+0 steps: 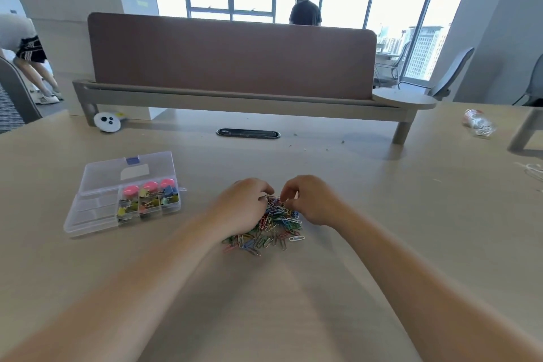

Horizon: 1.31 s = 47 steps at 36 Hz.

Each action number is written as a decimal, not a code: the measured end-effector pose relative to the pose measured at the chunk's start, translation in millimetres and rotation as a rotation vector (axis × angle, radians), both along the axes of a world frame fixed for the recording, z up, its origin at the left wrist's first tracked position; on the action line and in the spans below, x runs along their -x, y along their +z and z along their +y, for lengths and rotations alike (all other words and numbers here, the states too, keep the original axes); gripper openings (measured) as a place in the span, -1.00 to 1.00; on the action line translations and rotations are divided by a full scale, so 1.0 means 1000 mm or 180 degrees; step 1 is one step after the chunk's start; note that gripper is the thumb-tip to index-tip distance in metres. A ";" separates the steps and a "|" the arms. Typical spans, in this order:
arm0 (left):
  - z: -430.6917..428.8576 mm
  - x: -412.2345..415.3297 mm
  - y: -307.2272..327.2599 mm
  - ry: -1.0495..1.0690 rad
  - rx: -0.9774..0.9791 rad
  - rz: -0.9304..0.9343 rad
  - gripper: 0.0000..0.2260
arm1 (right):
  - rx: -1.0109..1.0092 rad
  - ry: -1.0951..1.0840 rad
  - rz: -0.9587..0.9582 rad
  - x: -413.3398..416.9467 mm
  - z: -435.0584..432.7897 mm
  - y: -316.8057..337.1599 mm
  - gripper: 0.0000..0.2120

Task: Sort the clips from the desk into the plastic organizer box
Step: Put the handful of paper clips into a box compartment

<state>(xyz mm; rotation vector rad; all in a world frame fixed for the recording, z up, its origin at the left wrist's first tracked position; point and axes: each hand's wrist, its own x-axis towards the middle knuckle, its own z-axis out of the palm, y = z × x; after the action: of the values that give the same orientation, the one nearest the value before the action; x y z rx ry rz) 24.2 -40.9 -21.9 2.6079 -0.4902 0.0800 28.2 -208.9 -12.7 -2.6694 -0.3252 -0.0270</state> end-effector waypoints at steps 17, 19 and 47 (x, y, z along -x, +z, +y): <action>0.006 -0.004 -0.005 0.0043 -0.0087 0.0003 -0.68 | 0.0102 0.0009 0.0046 -0.012 0.008 -0.008 -0.92; 0.006 -0.003 -0.005 0.0046 -0.0084 0.0024 -0.68 | 0.0110 -0.0014 0.0071 -0.014 0.009 -0.009 -0.94; 0.028 0.020 0.010 0.0217 0.0339 -0.0013 -0.69 | -0.0138 0.0109 -0.0206 0.008 0.035 0.023 -0.85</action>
<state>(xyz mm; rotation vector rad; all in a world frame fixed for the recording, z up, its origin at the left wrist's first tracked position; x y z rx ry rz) 3.8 -12.7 -11.5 2.5205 -0.3877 0.1306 19.8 -174.1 10.4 -2.6234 -0.3863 -0.1088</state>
